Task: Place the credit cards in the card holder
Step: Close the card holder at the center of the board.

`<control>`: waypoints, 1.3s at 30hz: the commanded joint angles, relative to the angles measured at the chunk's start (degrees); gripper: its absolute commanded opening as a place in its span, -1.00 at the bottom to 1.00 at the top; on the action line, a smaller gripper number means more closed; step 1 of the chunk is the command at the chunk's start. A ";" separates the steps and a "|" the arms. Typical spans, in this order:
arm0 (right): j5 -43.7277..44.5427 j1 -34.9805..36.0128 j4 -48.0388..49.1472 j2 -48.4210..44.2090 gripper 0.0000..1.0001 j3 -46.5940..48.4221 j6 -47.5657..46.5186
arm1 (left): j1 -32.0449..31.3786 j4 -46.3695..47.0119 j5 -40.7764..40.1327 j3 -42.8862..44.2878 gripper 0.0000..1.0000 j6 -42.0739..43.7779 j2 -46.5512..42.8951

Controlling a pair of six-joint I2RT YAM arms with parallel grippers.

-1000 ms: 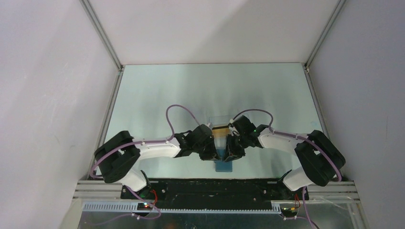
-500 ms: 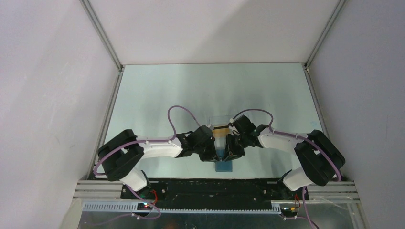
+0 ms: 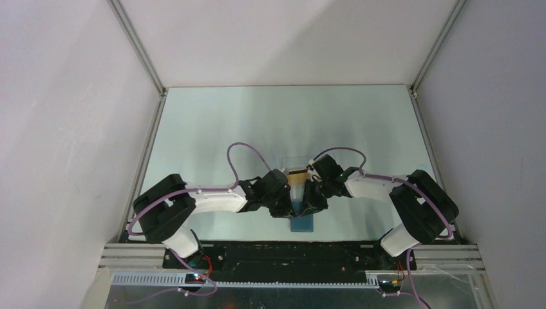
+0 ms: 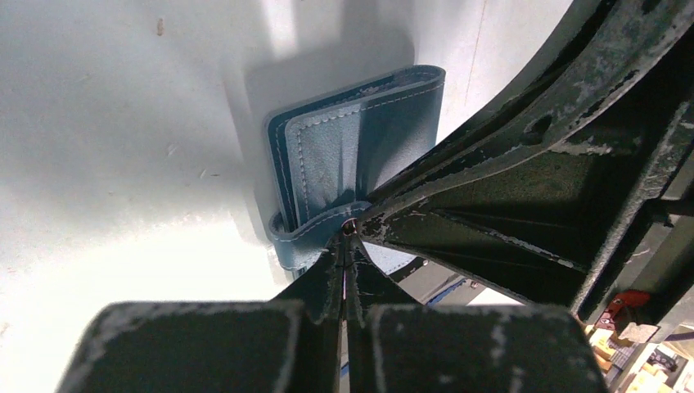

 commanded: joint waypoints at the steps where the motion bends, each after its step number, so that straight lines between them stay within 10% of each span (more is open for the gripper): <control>1: 2.40 0.40 0.40 2.23 -0.76 0.74 -0.24 | -0.42 0.84 -0.57 2.32 -1.00 1.38 0.83; 39: 7.74 2.26 -4.90 -3.61 -1.00 0.75 -2.35 | 1.69 11.24 -2.21 -5.11 -0.71 -6.08 -3.84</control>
